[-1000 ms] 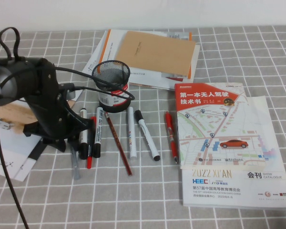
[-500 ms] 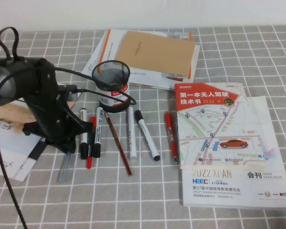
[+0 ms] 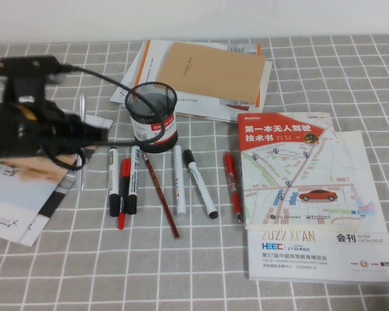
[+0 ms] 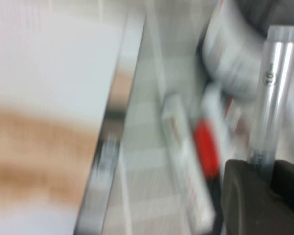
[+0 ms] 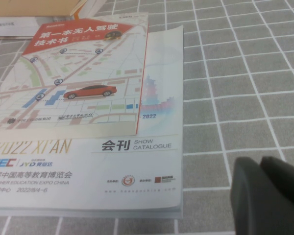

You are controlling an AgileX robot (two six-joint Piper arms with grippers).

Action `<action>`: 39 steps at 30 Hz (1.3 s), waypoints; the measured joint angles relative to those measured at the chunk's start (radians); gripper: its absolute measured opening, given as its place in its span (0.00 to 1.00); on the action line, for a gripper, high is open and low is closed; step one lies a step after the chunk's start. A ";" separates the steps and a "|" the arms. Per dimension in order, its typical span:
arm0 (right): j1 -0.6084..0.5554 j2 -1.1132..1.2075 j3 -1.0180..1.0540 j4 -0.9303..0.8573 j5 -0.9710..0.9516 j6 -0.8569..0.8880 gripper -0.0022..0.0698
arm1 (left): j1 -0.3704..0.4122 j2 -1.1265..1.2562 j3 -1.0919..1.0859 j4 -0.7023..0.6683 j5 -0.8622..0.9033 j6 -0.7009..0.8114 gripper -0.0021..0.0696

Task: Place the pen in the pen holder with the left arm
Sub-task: Place the pen onto the pen holder

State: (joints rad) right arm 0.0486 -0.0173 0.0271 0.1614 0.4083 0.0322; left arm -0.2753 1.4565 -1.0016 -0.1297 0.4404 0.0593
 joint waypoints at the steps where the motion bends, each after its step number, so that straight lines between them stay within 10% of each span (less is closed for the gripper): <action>1: 0.000 0.000 0.000 0.000 0.000 0.000 0.01 | 0.000 -0.024 0.030 -0.029 -0.079 0.021 0.10; 9: 0.000 0.000 0.000 0.000 0.000 0.000 0.01 | -0.075 -0.051 0.100 -0.086 -0.565 0.071 0.10; 23: 0.000 0.000 0.000 0.000 0.000 0.000 0.01 | -0.116 0.203 0.101 0.260 -1.152 -0.182 0.10; 39: 0.000 0.000 0.000 0.000 0.000 0.000 0.01 | -0.078 0.394 0.004 0.287 -1.207 -0.265 0.10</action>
State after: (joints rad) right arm 0.0486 -0.0173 0.0271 0.1614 0.4083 0.0322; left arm -0.3538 1.8502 -0.9972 0.1571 -0.7665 -0.2054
